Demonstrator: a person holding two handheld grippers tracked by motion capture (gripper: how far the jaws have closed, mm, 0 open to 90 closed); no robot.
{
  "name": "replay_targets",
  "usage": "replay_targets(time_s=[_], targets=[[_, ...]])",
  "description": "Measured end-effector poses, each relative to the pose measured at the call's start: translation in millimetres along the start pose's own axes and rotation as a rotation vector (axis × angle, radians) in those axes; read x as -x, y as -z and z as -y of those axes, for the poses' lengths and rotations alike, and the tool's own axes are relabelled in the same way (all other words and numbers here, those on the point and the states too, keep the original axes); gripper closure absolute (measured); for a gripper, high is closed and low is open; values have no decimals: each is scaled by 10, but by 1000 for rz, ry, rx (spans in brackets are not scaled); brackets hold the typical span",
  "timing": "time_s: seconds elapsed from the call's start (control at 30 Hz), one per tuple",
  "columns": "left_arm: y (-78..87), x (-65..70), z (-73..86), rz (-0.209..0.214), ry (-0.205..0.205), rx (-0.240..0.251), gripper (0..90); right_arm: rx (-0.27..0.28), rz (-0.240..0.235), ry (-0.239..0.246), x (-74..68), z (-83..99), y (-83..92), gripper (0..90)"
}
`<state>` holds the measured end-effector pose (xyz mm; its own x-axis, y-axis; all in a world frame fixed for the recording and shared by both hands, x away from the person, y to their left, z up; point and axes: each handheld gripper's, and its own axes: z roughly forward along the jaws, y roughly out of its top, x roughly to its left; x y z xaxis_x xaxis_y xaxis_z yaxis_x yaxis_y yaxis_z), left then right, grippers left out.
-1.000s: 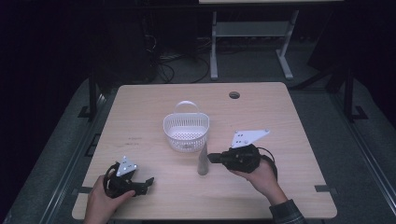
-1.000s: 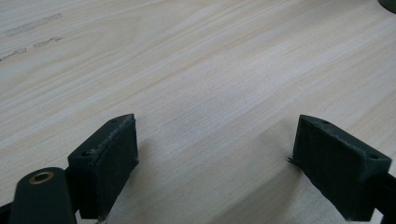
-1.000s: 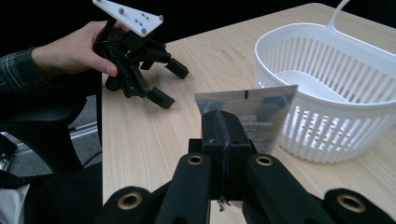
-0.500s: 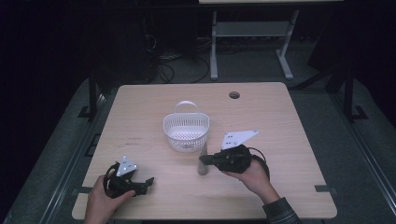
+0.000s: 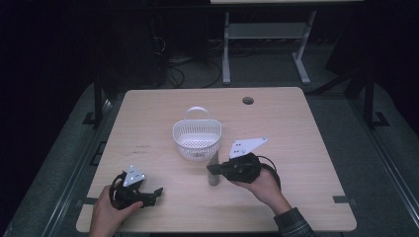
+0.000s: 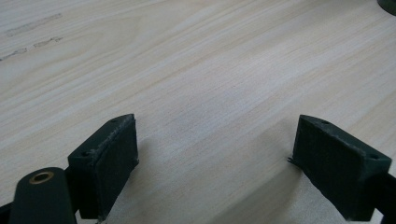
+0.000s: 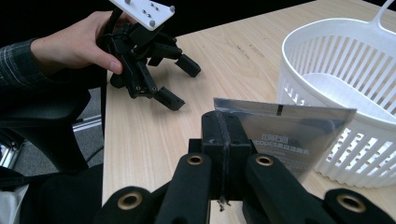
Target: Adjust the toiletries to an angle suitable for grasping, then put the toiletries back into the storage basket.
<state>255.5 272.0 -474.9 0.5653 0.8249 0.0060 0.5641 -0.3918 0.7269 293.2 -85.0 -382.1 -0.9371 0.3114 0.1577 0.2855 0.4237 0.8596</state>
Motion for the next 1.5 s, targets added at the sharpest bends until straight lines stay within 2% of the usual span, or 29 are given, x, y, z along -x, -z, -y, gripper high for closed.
replay_targets(time_s=[0.23,0.43,0.57,0.63,0.67,0.7,0.77,0.9,1.1,1.5], targets=[[0,0,0,0,0,0,130,-10,7,7,-12,-2,-26,897],[1,2,2,-1,1,0,130,-2,38,-8,-30,-6,75,781],[4,2,2,-2,-1,-2,131,5,62,-19,-46,-21,131,673],[4,2,3,-3,0,-2,131,-5,91,-23,-69,-30,160,581],[4,3,3,-3,0,-2,131,-23,120,-31,-73,-36,173,472],[5,3,3,-4,0,-2,131,-23,120,-31,-73,-36,173,472],[4,4,4,-5,1,-2,131,-36,150,-51,-63,-43,187,346],[4,6,3,-4,4,-1,131,-25,188,-85,-18,-48,238,219],[5,5,3,-4,3,-2,131,-22,201,-95,-15,-73,245,144],[4,7,3,-4,6,-1,131,-49,209,-68,-43,-210,101,52]])
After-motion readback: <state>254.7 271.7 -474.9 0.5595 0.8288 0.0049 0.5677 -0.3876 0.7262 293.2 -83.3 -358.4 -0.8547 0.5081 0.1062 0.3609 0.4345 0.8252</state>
